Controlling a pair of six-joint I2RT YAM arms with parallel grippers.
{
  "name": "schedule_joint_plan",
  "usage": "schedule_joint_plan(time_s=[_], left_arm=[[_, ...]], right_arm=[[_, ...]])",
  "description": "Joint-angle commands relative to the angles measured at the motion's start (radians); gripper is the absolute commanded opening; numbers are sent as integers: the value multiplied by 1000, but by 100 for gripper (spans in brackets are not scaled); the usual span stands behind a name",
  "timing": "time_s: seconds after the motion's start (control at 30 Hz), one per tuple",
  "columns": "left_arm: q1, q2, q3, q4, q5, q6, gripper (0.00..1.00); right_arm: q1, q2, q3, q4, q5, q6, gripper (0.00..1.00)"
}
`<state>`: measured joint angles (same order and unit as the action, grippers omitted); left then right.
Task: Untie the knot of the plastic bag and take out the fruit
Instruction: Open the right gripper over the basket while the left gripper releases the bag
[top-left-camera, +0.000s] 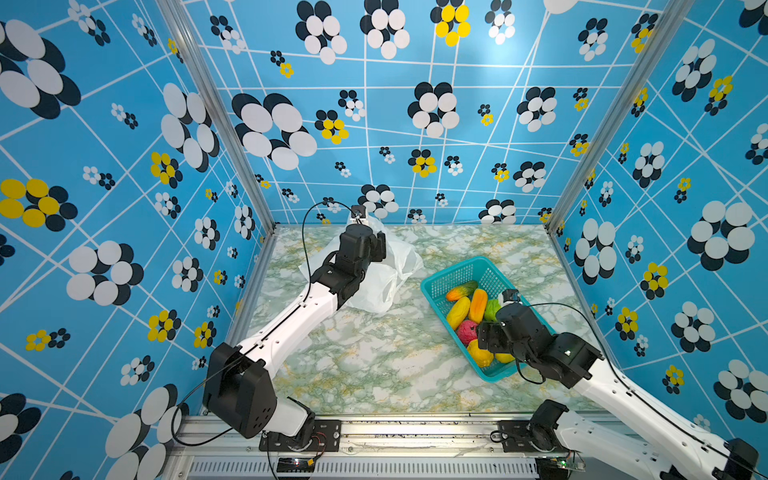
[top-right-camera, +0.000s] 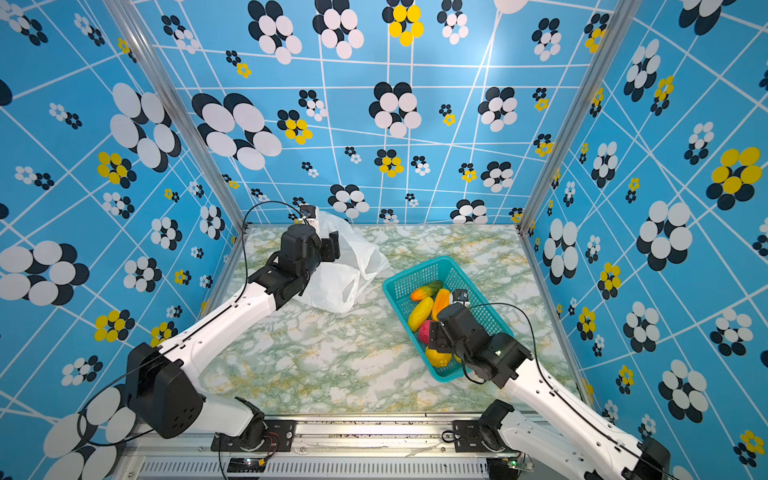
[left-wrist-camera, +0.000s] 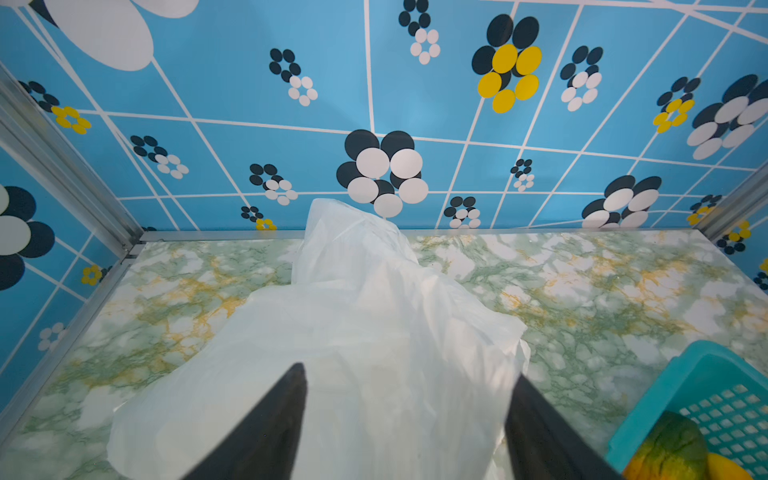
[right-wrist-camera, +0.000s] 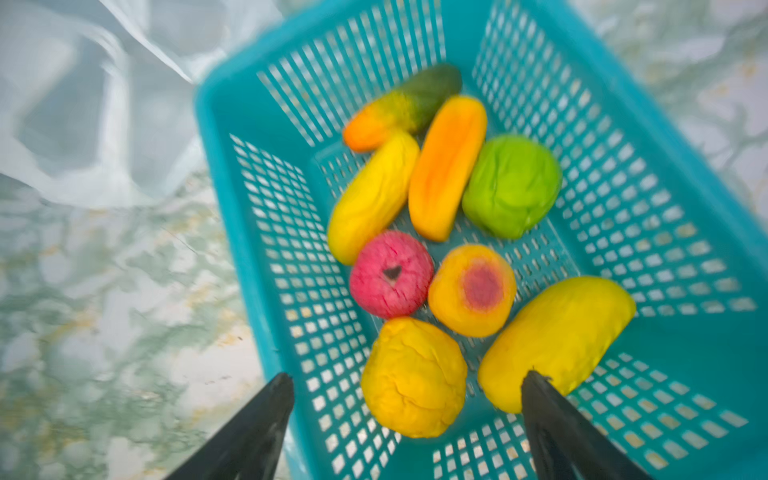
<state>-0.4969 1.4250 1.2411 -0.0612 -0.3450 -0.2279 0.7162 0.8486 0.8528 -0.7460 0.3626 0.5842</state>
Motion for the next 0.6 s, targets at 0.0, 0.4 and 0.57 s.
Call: schedule_joint_plan(time_s=[0.0,0.4,0.57], left_arm=[[11,-133,32,-55,37,-25,99],[245,-722,-409,-242,-185,-350,99],[419,-602,-507,-178,-45,-350,99]], right_arm=[[-8,-3,147,83,117,-108,92],[-477,291,306,362,159,-217,99],[-727,293,55,636,220,-253,99]])
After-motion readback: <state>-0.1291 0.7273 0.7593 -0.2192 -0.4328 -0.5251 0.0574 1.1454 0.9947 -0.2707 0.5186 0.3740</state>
